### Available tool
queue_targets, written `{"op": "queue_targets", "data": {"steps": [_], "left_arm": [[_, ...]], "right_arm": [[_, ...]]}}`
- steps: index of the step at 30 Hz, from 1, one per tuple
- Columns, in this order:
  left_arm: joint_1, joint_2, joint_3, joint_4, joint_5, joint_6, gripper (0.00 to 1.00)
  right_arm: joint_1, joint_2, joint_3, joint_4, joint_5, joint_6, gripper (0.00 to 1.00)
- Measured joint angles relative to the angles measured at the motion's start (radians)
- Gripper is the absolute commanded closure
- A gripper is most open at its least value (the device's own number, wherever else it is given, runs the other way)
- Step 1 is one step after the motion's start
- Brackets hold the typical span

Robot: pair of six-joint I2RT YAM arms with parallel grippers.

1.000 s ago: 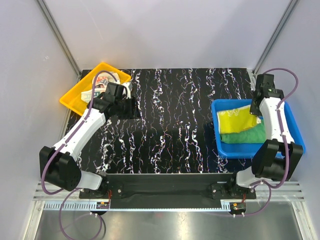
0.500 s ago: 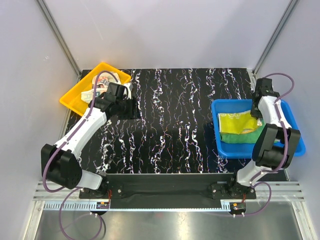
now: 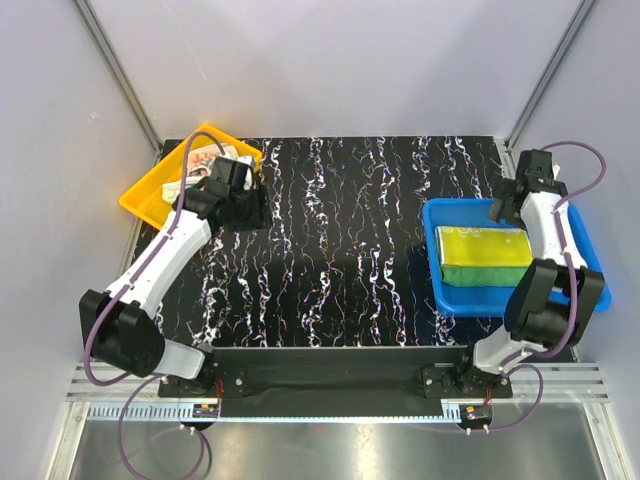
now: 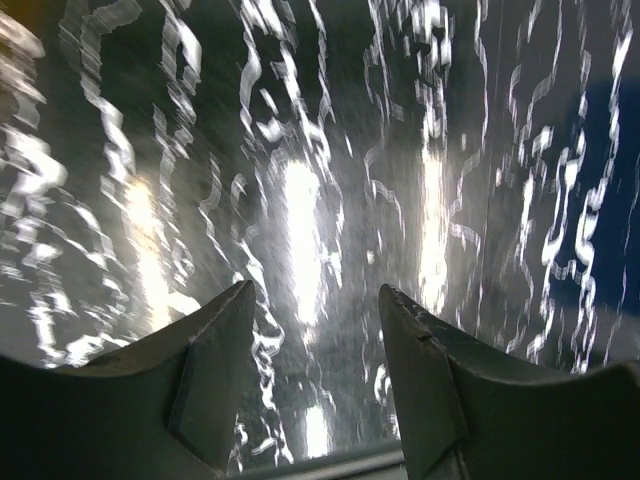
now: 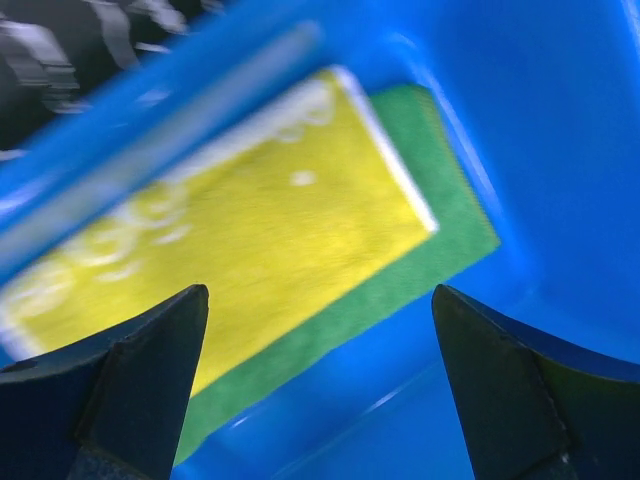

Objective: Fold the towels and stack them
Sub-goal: Grab crumpled towel

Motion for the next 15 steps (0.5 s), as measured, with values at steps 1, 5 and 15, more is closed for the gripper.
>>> {"op": "queue_targets", "data": {"steps": [1, 5, 15], "left_arm": [[0.003, 0.005, 0.031, -0.012, -0.024, -0.002, 0.42], [0.064, 0.069, 0.2, -0.034, -0.105, 0.002, 0.42], [0.367, 0.496, 0.585, -0.068, -0.265, 0.05, 0.44]], "right_arm": [[0.025, -0.025, 0.002, 0.001, -0.019, 0.013, 0.0], [0.195, -0.109, 0.035, 0.004, -0.121, 0.059, 0.0], [0.457, -0.251, 0.04, 0.113, -0.428, 0.163, 0.0]]}}
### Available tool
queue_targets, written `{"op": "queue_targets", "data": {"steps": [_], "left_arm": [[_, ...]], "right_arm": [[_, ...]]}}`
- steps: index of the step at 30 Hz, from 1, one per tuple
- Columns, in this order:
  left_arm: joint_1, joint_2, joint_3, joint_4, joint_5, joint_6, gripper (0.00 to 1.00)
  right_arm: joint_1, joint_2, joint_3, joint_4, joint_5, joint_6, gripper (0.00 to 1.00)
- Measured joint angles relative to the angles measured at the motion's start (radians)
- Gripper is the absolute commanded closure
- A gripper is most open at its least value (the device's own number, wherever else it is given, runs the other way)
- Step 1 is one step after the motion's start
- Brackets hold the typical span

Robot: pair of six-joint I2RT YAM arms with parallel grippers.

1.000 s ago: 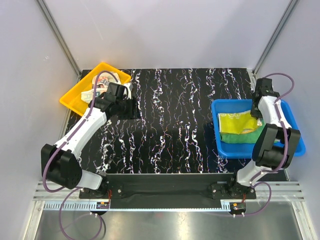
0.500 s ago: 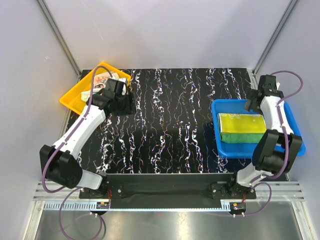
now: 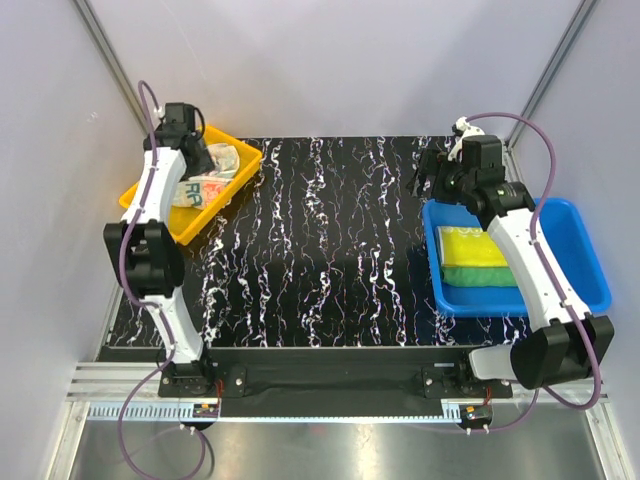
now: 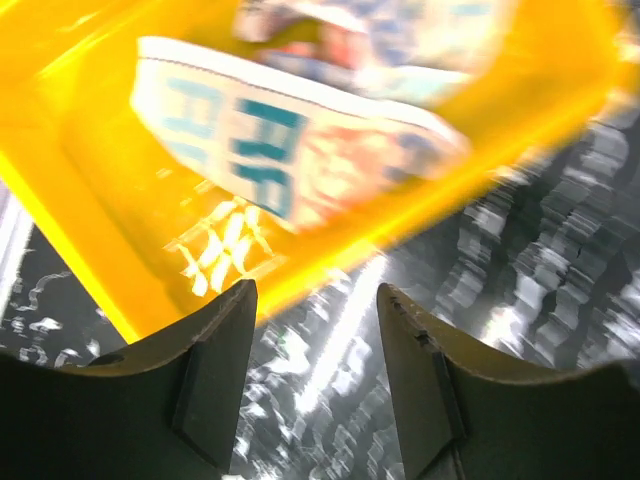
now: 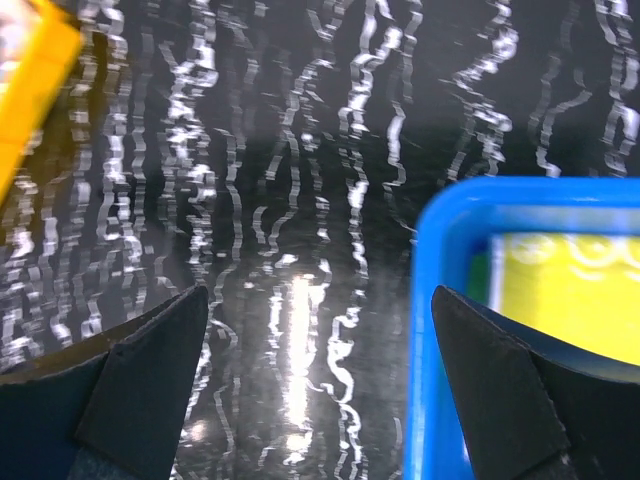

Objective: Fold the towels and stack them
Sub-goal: Grab crumpled towel

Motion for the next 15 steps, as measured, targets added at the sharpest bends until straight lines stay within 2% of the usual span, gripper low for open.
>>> {"op": "queue_targets", "data": {"steps": [7, 11, 13, 15], "left_arm": [[0.143, 0.312, 0.15, -0.021, 0.011, 0.013, 0.42], [0.174, 0.423, 0.192, -0.043, 0.031, 0.013, 0.48], [0.174, 0.451, 0.199, -0.044, 0.048, 0.012, 0.58], [0.17, 0.455, 0.202, -0.042, 0.073, 0.013, 0.85]], "right_arm": [[0.005, -0.01, -0.022, 0.047, -0.065, 0.015, 0.0], [0.005, -0.003, -0.026, 0.055, -0.081, 0.019, 0.0], [0.005, 0.005, -0.026, 0.069, -0.09, 0.024, 0.0], [0.006, 0.015, -0.026, 0.075, -0.099, 0.026, 0.0]]}}
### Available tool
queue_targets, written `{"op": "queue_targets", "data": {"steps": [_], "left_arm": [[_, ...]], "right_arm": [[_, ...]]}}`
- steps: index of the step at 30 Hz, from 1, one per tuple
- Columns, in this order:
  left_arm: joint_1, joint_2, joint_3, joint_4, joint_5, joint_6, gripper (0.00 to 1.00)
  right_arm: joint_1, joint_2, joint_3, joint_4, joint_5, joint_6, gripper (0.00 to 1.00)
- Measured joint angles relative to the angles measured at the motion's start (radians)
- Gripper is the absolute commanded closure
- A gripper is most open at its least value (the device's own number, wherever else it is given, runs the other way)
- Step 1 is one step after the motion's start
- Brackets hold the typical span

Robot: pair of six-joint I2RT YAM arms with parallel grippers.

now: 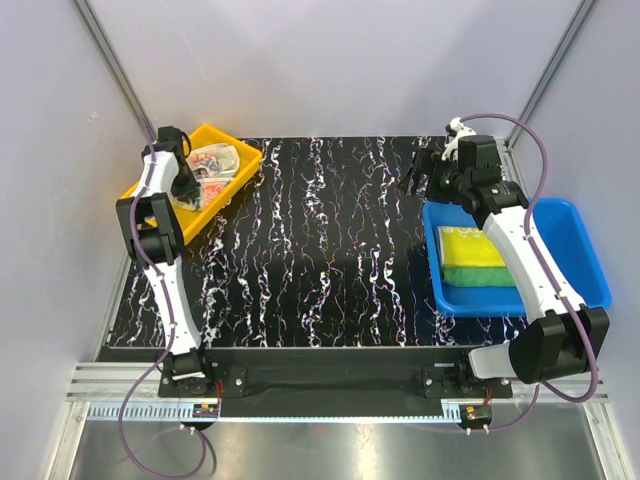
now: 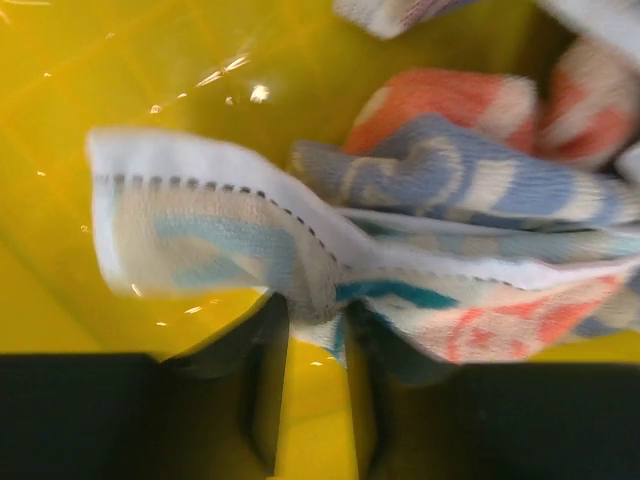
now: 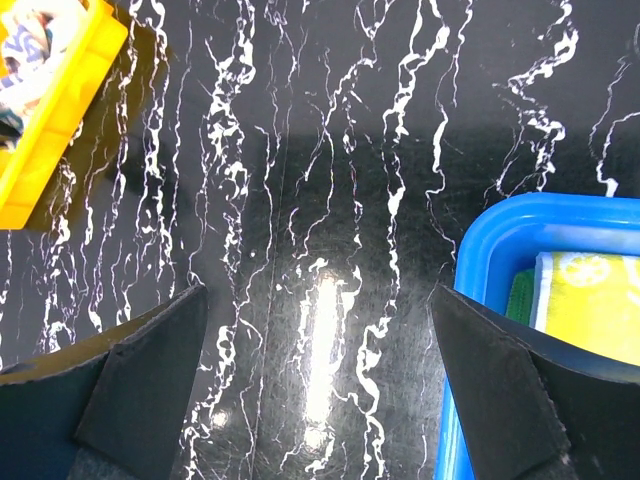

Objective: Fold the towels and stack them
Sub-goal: Grab crumpled towel

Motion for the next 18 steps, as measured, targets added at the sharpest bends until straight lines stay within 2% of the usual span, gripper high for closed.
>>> {"op": "queue_targets", "data": {"steps": [1, 5, 8, 11, 14, 18], "left_arm": [[-0.002, 0.0, 0.011, -0.001, 0.016, 0.001, 1.0], [-0.006, -0.013, 0.052, 0.012, 0.082, -0.004, 1.0], [-0.008, -0.084, 0.036, 0.023, 0.158, -0.02, 1.0], [-0.017, -0.238, 0.002, 0.064, 0.244, -0.047, 1.0], [-0.044, -0.463, -0.05, 0.154, 0.347, -0.077, 1.0], [-0.175, -0.772, -0.161, 0.292, 0.447, -0.088, 1.0]], "right_arm": [[0.001, 0.006, 0.0, 0.001, -0.003, 0.001, 0.0], [0.01, 0.018, 0.0, -0.004, -0.003, 0.009, 0.0], [0.019, 0.014, 0.0, -0.005, -0.004, 0.016, 0.0], [0.021, -0.003, -0.002, -0.004, -0.012, 0.022, 0.0], [0.021, -0.048, -0.019, 0.003, -0.032, 0.019, 0.0], [0.022, -0.113, -0.041, 0.003, -0.036, 0.015, 0.0]]}}
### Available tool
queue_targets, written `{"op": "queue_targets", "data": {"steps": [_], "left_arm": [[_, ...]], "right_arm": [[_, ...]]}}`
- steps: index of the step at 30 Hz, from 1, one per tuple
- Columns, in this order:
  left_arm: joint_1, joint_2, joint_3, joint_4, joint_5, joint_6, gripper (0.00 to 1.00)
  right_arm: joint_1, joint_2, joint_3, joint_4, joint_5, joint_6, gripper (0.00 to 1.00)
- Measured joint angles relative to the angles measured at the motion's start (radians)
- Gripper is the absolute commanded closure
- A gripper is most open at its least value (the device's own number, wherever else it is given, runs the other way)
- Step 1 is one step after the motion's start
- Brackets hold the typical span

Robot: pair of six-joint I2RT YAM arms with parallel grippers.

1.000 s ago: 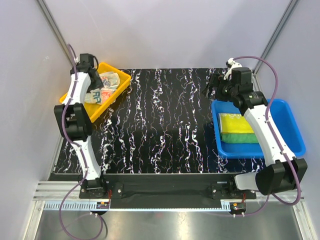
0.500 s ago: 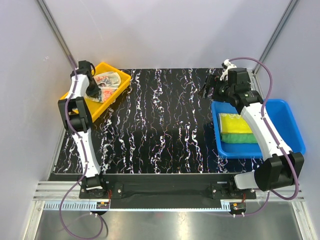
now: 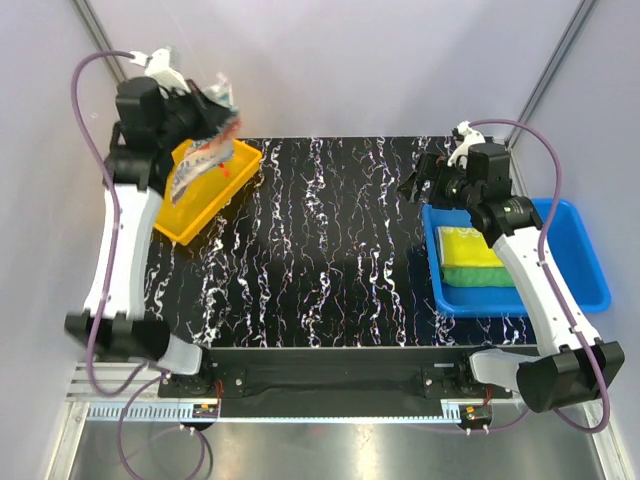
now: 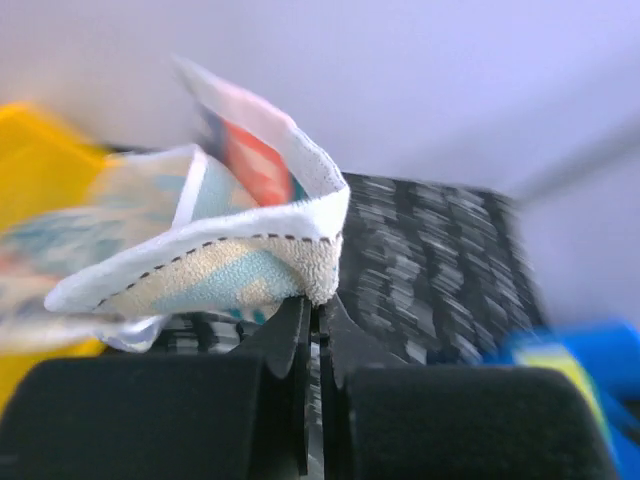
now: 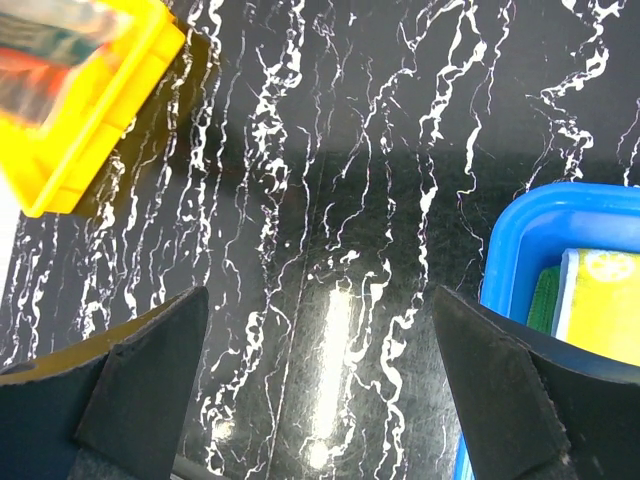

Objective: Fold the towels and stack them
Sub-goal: Grab crumpled towel, then move the towel to the center of the board

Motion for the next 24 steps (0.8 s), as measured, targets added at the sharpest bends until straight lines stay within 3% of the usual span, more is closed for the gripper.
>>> {"op": "queue_targets", "data": {"steps": [4, 8, 13, 15, 16, 18, 20, 24], "left_arm": [[-0.215, -0.282, -0.253, 0.117, 0.079, -0.018, 1.0], [-0.306, -0.479, -0.616, 0.173, 0.092, -0.079, 1.0], [-0.492, -0.551, -1.072, 0.257, 0.084, -0.192, 0.99], [-0.584, -0.551, -1.223, 0.29, 0.081, -0.243, 0.92], [-0.624, -0.551, -1.274, 0.295, 0.078, -0.267, 0.87], [-0.679, -0.551, -1.326, 0.306, 0.065, -0.295, 0.66], [-0.704, -0.55, -1.332, 0.311, 0.046, -0.315, 0.54], [-0.703, -0.55, -1.239, 0.242, -0.063, -0.31, 0.5]], "right_arm": [[0.0, -0.046, -0.002, -0.023, -0.012, 0.003, 0.0], [0.0, -0.108, -0.027, -0.028, -0.051, 0.007, 0.0], [0.001, -0.148, -0.066, -0.051, -0.078, 0.007, 0.0], [0.001, -0.137, -0.087, -0.056, -0.08, 0.01, 0.03], [0.001, -0.123, -0.094, -0.063, -0.08, 0.016, 0.04], [0.003, -0.084, -0.097, -0.07, -0.079, 0.023, 0.08], [0.018, -0.028, -0.097, -0.069, -0.068, 0.034, 0.11], [0.104, 0.114, -0.066, -0.076, -0.033, 0.048, 0.16]]}}
